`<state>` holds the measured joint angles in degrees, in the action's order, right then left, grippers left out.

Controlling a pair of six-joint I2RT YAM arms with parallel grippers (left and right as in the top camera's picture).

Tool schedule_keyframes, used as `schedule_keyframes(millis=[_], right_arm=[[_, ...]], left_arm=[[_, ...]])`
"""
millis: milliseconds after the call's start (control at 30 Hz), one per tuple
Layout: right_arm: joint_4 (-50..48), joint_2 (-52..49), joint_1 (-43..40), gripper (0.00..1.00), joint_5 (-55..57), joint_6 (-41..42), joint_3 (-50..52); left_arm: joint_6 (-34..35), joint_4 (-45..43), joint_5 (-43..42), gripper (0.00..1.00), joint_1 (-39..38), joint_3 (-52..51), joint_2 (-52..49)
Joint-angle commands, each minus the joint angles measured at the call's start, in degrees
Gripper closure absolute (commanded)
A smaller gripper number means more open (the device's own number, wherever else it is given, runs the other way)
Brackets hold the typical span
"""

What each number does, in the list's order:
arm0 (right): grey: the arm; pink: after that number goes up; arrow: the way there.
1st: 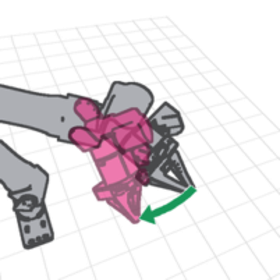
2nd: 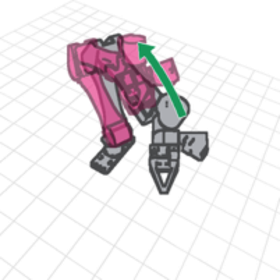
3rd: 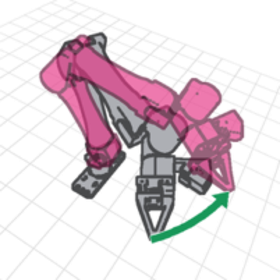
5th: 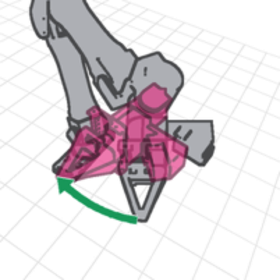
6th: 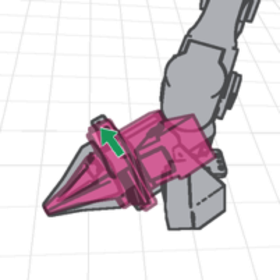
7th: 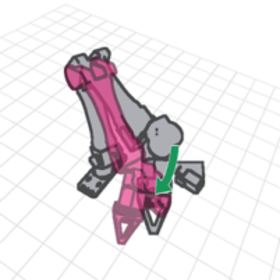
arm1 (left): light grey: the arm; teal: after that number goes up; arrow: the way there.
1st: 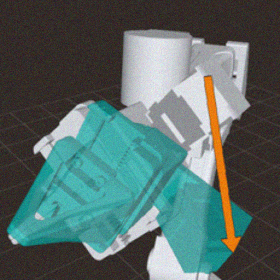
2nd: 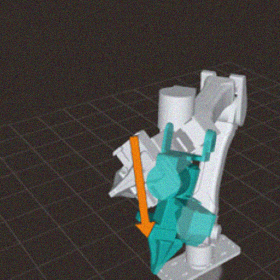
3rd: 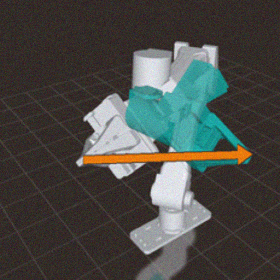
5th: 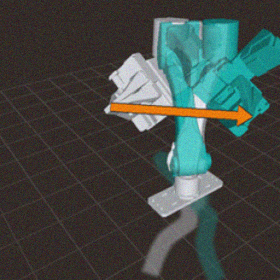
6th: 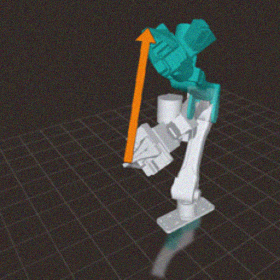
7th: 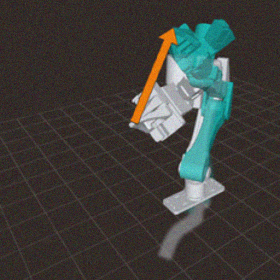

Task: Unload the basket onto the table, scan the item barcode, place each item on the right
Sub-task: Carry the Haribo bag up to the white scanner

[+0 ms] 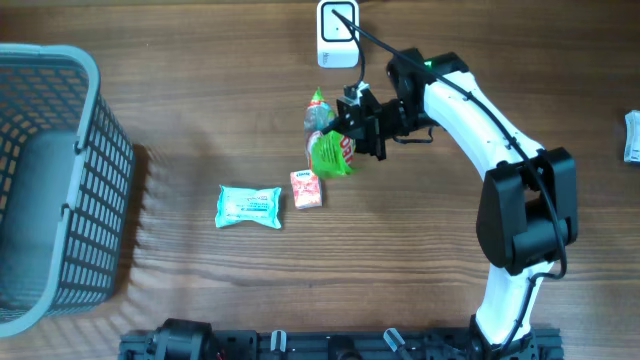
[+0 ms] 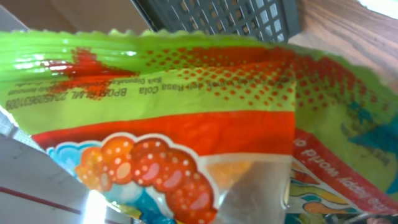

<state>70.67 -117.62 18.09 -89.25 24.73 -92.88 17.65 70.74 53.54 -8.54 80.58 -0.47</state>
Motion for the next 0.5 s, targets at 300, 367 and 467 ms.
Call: schedule_keyframes(millis=[300, 367, 467], right_arm=[[-23.61, 1.88, 1.49, 0.96, -2.08, 40.35, -0.76], [-36.63, 2.21, 1.99, 0.96, -3.72, 40.13, -0.76], [-68.76, 2.91, 3.82, 0.95, -3.65, 40.63, -0.76]], left_arm=[[-0.55, -0.13, 0.11, 0.00, -0.26, -0.11, 0.11], [-0.55, -0.13, 0.11, 0.00, -0.26, -0.11, 0.11], [-0.55, -0.13, 0.11, 0.00, -0.26, -0.11, 0.11]])
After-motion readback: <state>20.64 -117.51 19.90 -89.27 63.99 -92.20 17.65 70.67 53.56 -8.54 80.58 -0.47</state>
